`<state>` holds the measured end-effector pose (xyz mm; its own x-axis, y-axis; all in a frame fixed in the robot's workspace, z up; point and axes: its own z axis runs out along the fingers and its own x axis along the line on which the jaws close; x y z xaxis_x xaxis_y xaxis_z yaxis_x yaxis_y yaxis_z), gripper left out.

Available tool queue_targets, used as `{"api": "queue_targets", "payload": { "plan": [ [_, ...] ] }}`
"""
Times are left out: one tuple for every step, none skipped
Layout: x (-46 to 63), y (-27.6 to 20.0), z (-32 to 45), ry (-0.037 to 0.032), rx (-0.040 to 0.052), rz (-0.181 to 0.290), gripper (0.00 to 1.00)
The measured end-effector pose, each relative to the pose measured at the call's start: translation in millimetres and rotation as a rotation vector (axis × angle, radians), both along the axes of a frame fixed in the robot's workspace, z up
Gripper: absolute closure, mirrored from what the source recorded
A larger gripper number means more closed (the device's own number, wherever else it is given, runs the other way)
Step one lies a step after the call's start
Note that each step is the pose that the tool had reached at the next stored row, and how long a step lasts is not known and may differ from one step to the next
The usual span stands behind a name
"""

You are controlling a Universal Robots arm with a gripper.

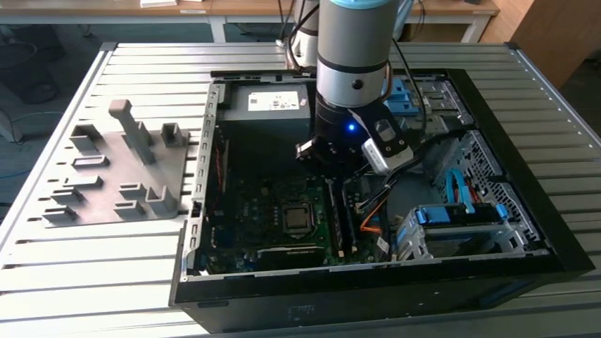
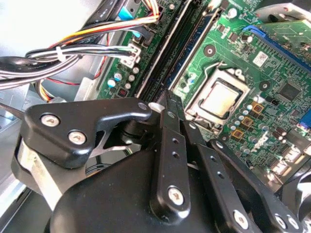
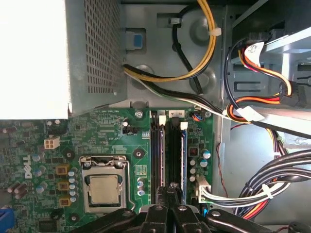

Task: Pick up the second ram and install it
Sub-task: 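Insert the second ram into the second slot, then press down the second ram until it locks into place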

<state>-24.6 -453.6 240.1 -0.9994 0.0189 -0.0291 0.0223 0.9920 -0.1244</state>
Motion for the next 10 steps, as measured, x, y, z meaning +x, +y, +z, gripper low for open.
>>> {"api": "queue_targets", "payload": {
  "plan": [
    [0.0, 0.0, 0.0, 0.0, 0.0, 0.0, 0.9],
    [0.0, 0.0, 0.0, 0.0, 0.0001, 0.0, 0.9],
    [0.0, 0.0, 0.0, 0.0, 0.0, 0.0, 0.9],
    [0.0, 0.0, 0.1, 0.0, 0.0, 0.0, 0.9],
    [0.0, 0.0, 0.1, 0.0, 0.0, 0.0, 0.9],
    [0.0, 0.0, 0.1, 0.0, 0.0, 0.0, 0.9],
    [0.0, 0.0, 0.1, 0.0, 0.0, 0.0, 0.9],
    [0.0, 0.0, 0.1, 0.0, 0.0, 0.0, 0.9],
    [0.0, 0.0, 0.1, 0.0, 0.0, 0.0, 0.9],
    [0.0, 0.0, 0.1, 0.0, 0.0, 0.0, 0.9]
  ]
}}
